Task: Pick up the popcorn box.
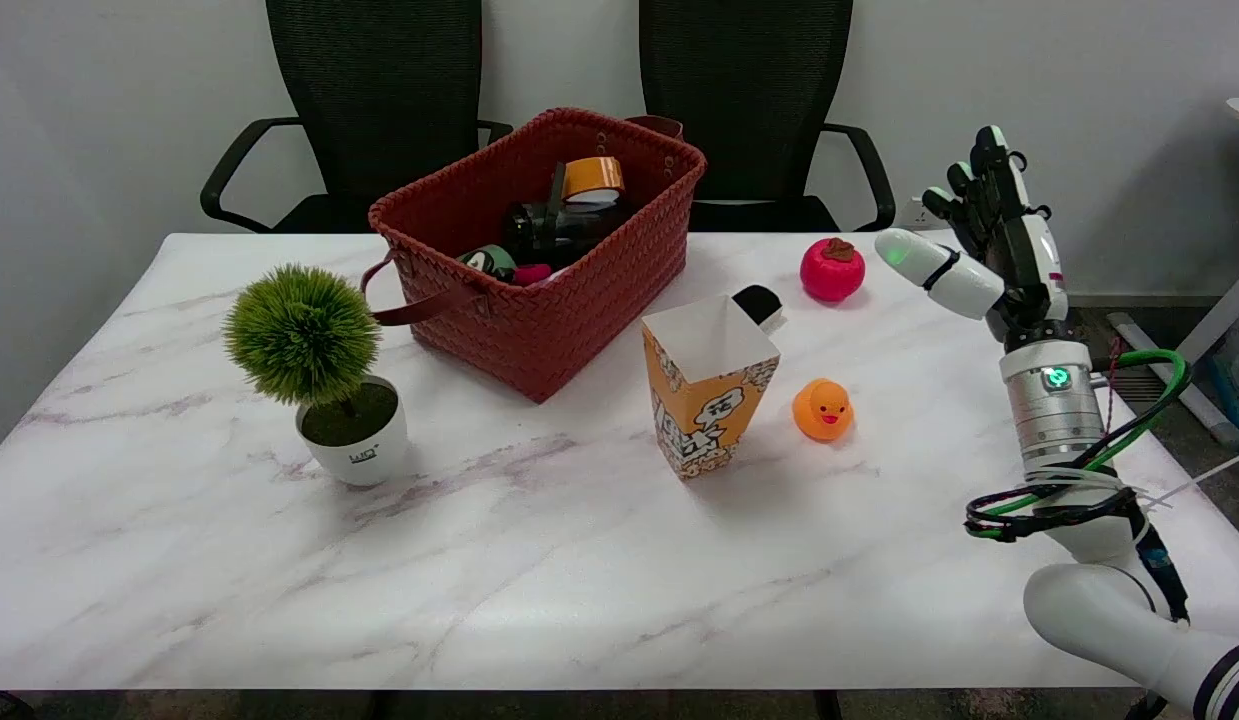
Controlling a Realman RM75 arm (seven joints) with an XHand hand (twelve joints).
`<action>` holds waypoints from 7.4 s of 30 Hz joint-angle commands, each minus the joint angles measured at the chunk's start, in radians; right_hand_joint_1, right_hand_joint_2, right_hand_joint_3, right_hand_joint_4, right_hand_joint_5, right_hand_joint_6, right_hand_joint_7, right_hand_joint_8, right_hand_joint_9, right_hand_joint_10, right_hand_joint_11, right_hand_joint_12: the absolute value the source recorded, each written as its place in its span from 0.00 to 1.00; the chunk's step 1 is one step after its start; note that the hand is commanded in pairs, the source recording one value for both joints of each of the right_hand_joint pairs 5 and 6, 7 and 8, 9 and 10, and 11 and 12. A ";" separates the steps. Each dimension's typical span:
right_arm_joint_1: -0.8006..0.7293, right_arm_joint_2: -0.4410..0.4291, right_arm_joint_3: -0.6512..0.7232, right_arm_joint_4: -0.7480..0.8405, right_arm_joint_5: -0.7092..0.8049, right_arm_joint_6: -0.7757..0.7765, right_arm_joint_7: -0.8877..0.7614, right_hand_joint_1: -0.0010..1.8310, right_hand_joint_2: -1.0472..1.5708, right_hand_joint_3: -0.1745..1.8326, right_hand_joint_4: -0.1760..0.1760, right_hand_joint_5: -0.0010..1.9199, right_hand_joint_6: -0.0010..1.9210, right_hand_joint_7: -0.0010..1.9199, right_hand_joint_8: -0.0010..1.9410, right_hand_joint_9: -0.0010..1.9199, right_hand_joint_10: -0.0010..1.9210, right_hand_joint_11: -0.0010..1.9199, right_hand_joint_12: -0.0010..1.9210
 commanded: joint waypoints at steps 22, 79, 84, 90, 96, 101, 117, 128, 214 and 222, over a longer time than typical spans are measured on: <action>-0.020 -0.001 0.002 -0.054 -0.018 0.044 0.147 0.48 0.62 0.00 0.50 0.03 0.03 0.08 0.08 0.11 0.11 0.18 0.18; -0.066 0.002 -0.125 -0.002 -0.263 -0.183 0.263 0.54 0.55 0.00 0.50 0.00 0.00 0.00 0.00 0.00 0.00 0.09 0.09; -0.052 0.006 -0.154 -0.012 -0.266 -0.189 0.263 0.54 0.55 0.00 0.50 0.00 0.00 0.00 0.00 0.00 0.00 0.09 0.09; -0.049 0.007 -0.162 -0.012 -0.266 -0.196 0.263 0.54 0.55 0.00 0.50 0.00 0.00 0.00 0.00 0.00 0.00 0.09 0.09; -0.036 0.003 -0.183 -0.021 -0.266 -0.231 0.262 0.53 0.56 0.00 0.50 0.00 0.00 0.00 0.00 0.00 0.00 0.09 0.09; 0.011 -0.011 -0.220 -0.065 -0.269 -0.222 0.263 0.51 0.56 0.00 0.50 0.00 0.00 0.00 0.00 0.00 0.00 0.09 0.09; 0.041 -0.036 -0.232 -0.093 -0.269 -0.250 0.263 0.51 0.56 0.00 0.50 0.00 0.00 0.00 0.00 0.02 0.02 0.10 0.10; 0.057 -0.057 -0.232 -0.107 -0.272 -0.261 0.263 0.52 0.56 0.00 0.50 0.00 0.00 0.00 0.00 0.04 0.04 0.10 0.10; 0.163 -0.086 -0.324 -0.154 -0.302 -0.257 0.359 0.50 0.58 0.00 0.50 0.37 0.37 0.42 0.42 0.30 0.30 0.29 0.29; 0.163 -0.086 -0.314 -0.148 -0.302 -0.236 0.359 0.50 0.58 0.00 0.50 0.37 0.37 0.43 0.43 0.31 0.31 0.30 0.30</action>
